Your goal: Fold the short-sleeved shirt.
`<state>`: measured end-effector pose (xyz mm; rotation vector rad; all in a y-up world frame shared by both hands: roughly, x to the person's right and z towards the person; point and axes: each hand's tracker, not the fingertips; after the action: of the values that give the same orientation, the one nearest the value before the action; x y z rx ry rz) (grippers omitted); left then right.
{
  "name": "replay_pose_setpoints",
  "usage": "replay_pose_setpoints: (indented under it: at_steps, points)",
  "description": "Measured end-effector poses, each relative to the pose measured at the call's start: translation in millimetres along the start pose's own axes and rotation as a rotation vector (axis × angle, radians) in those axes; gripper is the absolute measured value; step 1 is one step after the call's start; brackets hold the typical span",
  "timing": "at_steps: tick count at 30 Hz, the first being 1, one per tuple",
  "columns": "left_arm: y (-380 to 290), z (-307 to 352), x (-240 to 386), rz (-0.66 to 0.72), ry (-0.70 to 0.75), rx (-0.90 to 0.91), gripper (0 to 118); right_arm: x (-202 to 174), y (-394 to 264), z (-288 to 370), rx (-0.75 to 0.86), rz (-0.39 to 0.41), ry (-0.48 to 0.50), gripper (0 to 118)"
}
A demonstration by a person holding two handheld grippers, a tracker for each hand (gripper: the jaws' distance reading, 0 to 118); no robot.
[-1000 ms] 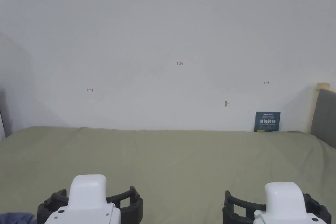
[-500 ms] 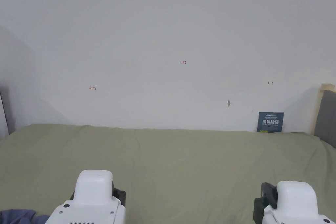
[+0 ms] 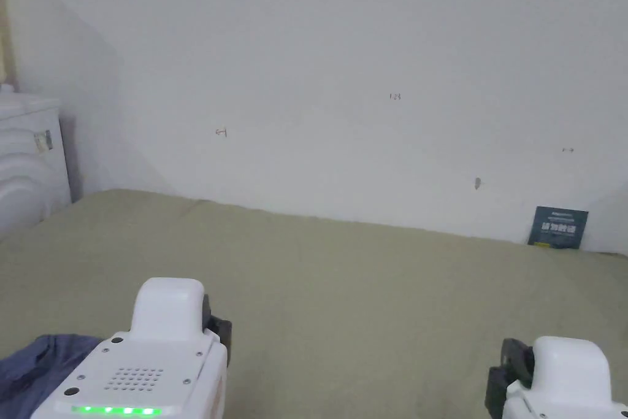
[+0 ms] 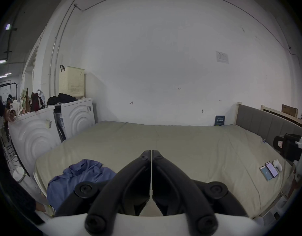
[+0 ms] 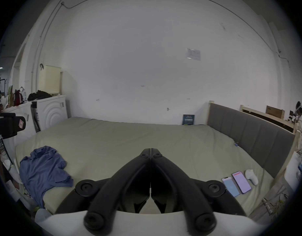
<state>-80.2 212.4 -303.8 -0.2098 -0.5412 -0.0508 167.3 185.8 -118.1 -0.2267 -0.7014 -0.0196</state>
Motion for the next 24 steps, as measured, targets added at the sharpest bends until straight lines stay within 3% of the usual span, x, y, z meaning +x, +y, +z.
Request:
replay_pose_setpoints:
  at_steps: [3, 7, 12, 17, 24]
  points:
    - [0.4, 8.5, -40.5, 0.011, 0.119, -0.008, 0, -41.6, 1.0, -12.9, -0.014, 0.024, 0.112, 0]
    - [-3.3, 30.9, -104.3, 0.012, 0.285, -0.031, 0, -109.2, 3.3, -24.6, -0.041, 0.019, 0.364, 0]
    - [-10.8, 66.3, -168.7, 0.026, 0.451, -0.085, 0, -177.9, 1.0, -29.6, -0.036, 0.102, 0.520, 0]
    - [-19.1, 79.0, -201.8, 0.019, 0.517, -0.126, 0, -201.1, -5.4, -34.6, -0.073, 0.094, 0.573, 0]
    - [-38.2, 42.2, -209.0, 0.053, 0.384, -0.223, 0, -191.9, -21.6, -50.3, -0.138, 0.102, 0.564, 0]
